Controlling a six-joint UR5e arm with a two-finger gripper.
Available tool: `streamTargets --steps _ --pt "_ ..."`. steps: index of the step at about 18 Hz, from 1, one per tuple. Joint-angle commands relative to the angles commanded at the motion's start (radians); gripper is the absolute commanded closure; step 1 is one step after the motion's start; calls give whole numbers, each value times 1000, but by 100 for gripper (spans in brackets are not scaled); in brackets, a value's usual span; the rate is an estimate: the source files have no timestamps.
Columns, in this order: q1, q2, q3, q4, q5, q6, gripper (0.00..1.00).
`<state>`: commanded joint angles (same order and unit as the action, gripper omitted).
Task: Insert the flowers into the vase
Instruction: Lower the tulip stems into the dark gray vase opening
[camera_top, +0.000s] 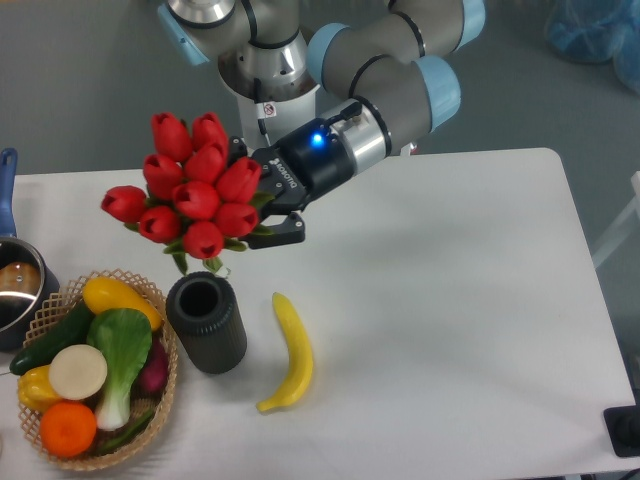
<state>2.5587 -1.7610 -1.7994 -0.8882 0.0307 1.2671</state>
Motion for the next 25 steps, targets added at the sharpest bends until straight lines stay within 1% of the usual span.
streamTargets --steps 3,7,12,18,25 --pt "-14 -17 3 17 0 5 61" --pt "-28 -41 21 18 -2 26 61" --pt "-34 -57 26 20 -5 37 61" --pt "-49 -75 25 18 -6 38 61" --pt "-48 -89 3 18 -6 38 61"
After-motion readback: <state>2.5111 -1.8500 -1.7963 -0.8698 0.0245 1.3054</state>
